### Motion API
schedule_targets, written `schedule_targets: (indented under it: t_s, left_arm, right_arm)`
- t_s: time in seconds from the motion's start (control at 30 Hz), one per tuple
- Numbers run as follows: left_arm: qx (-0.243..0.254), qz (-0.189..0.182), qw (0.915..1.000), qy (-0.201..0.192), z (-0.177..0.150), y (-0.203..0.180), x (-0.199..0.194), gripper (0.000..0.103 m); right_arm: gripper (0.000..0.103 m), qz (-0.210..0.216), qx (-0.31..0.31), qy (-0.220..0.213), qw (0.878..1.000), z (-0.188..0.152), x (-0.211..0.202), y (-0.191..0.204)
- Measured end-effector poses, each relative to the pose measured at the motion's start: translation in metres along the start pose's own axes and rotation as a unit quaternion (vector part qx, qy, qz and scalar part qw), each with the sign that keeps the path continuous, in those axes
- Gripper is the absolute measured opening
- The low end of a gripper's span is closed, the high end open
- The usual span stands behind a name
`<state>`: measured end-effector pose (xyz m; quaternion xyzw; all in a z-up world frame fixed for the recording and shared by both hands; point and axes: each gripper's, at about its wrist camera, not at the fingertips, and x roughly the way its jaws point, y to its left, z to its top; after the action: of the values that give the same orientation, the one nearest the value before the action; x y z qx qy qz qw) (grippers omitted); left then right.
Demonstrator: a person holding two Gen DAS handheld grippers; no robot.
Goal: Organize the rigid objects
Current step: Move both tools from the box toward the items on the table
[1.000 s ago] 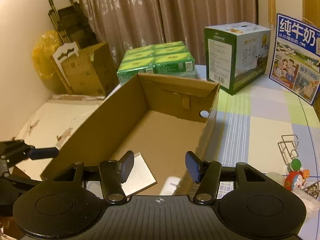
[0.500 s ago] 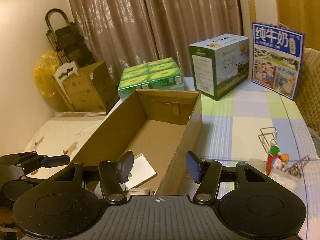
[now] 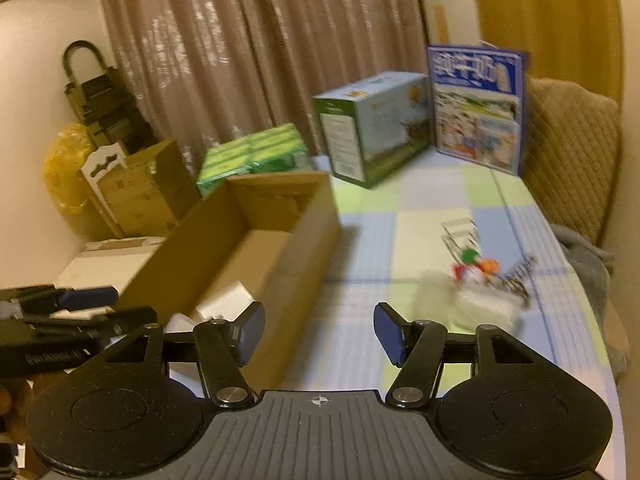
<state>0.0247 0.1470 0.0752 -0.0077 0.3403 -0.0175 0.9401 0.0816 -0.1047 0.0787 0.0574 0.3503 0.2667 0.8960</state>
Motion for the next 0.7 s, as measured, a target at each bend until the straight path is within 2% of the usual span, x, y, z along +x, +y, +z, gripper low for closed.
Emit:
schedule_targets:
  t_s: [0.17, 0.37, 0.5, 0.7]
  left_arm:
    - [0.007, -0.022, 0.9997, -0.008, -0.003, -0.028, -0.001, 0.065]
    - [0.018, -0.054, 0.9984, -0.002, -0.008, -0.059, 0.008, 0.067]
    - [0.028, -0.065, 0.9975, 0.004, -0.009, -0.076, 0.017, 0.068]
    - [0.035, -0.069, 0.9969, 0.01, -0.009, -0.095, 0.032, 0.068]
  right_arm:
    - [0.06, -0.029, 0.021, 0.008, 0.999, -0.025, -0.022, -0.031]
    - [0.068, -0.067, 0.052, 0.011, 0.996, -0.047, -0.045, -0.068]
    - [0.076, -0.085, 0.075, 0.003, 0.994, -0.051, -0.055, -0.087]
    - [0.078, -0.1, 0.092, -0.01, 0.991, -0.053, -0.064, -0.107]
